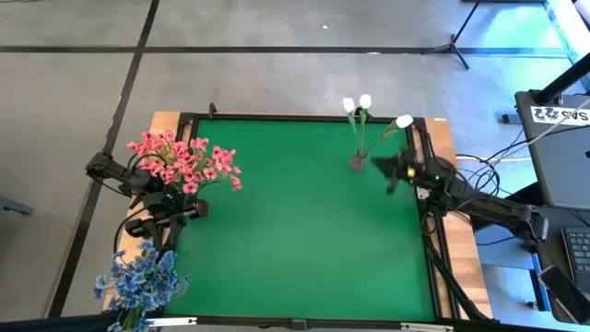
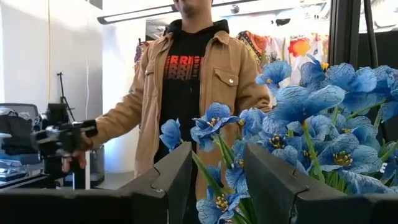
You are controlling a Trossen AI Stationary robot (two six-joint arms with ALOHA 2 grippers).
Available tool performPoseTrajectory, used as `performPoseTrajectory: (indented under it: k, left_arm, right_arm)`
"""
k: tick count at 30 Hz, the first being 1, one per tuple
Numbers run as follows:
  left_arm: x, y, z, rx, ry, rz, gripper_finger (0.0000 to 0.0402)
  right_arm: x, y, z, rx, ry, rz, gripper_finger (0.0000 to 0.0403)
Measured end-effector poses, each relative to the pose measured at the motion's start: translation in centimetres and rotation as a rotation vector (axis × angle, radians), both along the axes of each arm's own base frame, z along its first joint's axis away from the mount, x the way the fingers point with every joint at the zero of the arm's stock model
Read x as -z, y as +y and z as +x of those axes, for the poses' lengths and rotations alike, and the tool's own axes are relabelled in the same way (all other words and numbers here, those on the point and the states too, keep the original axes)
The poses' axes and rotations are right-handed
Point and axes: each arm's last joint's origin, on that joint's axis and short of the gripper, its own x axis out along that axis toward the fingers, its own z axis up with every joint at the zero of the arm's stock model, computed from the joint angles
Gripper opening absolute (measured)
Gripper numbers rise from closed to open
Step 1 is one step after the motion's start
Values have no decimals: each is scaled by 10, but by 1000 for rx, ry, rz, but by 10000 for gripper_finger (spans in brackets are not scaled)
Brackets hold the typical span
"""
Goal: Sort flowers into vase by color
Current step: Return to Home Position
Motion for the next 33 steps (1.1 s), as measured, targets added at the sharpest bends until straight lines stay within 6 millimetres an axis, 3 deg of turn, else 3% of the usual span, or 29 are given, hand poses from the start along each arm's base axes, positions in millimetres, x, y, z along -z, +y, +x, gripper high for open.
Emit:
performPoseTrajectory:
  k: [2,6,12,20,25,30,33]
  left_arm:
    - [0,0,0,0,0,0,141]
    - [2,0,1,-10,-6,20,141]
    - [7,0,5,-100,3,54,141]
    - [14,2,11,-297,73,64,141]
    - [16,4,14,-421,77,70,141]
    - [17,4,15,-418,111,65,141]
    - [17,4,15,-412,104,67,141]
  right_arm:
    - [7,9,4,-221,-39,-61,23]
    - [7,24,7,-418,-21,-144,23]
    - [-3,36,9,-404,-124,-188,23]
    - [-4,52,9,-396,-134,-176,23]
    - [9,54,10,-346,7,-182,23]
    - [27,55,9,-383,169,-26,23]
    - [30,56,10,-422,199,-56,23]
